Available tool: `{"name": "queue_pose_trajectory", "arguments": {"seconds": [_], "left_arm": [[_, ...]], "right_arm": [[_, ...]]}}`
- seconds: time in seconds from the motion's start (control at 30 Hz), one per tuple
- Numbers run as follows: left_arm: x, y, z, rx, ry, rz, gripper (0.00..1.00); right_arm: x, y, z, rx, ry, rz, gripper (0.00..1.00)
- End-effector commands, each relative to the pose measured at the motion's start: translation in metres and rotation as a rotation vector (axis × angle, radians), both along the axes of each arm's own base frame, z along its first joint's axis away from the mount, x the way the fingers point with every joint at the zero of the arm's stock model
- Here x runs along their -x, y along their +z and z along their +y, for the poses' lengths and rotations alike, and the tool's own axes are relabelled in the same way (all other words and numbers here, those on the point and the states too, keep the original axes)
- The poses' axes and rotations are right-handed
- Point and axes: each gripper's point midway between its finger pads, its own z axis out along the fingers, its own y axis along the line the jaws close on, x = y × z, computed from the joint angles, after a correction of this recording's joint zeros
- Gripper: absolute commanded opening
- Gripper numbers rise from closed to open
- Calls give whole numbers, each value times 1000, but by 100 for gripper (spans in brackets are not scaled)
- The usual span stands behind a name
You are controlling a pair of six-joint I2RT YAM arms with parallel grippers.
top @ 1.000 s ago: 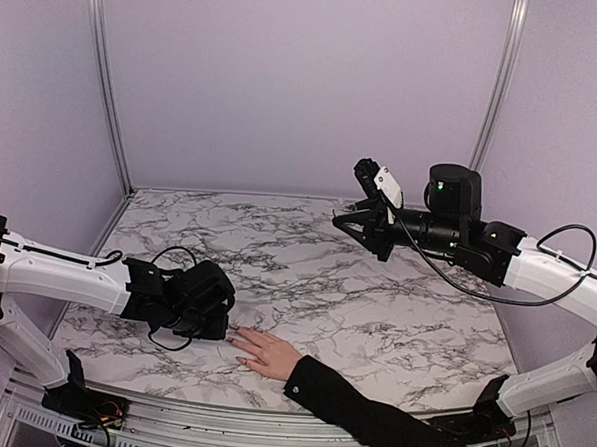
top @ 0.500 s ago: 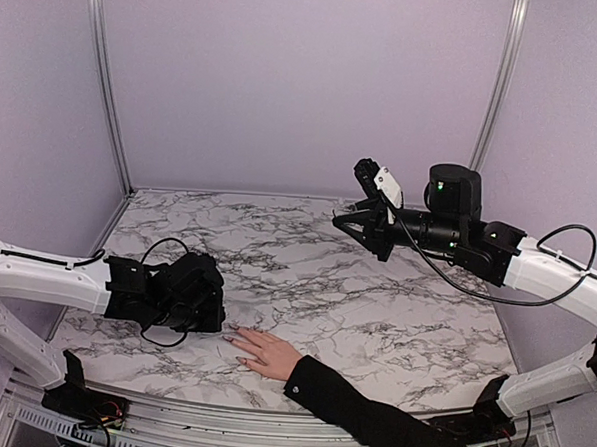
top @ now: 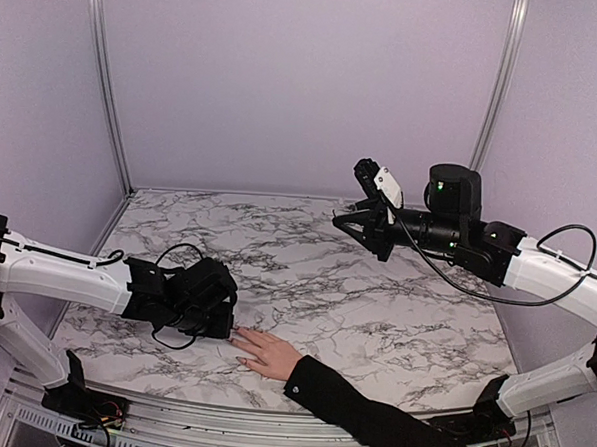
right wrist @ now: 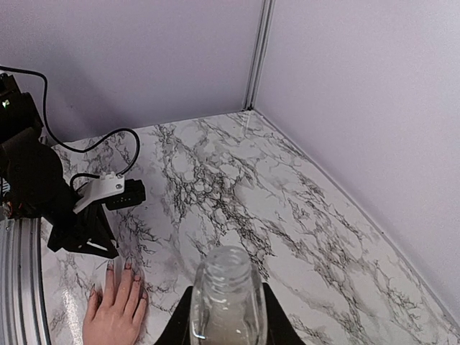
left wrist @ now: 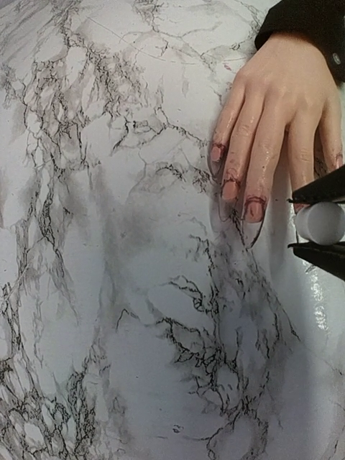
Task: Paint the nails
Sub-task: Paint the nail polish on the nail.
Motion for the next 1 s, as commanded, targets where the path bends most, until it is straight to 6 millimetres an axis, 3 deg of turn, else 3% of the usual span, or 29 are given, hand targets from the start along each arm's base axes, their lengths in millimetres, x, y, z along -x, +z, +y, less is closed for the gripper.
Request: {"name": "queue_pose_trajectory", "arguments": {"seconds": [0.0,0.47,0.8,0.97], "left_arm": [[-2,-2,3,-17,23,20,0],[1,-16,19,-73,79,64,0],[1,-13,24,-68,100,53,0],[-2,-2,29,-47,126,15,0]], "right_arm": [[-1,13,-4,-15,-12,-32,0],[0,15,-6,-17,-14,-37,0],[1,16,-6,-19,-11,-37,0],[1,17,-5,-22,-9,-39,0]]}}
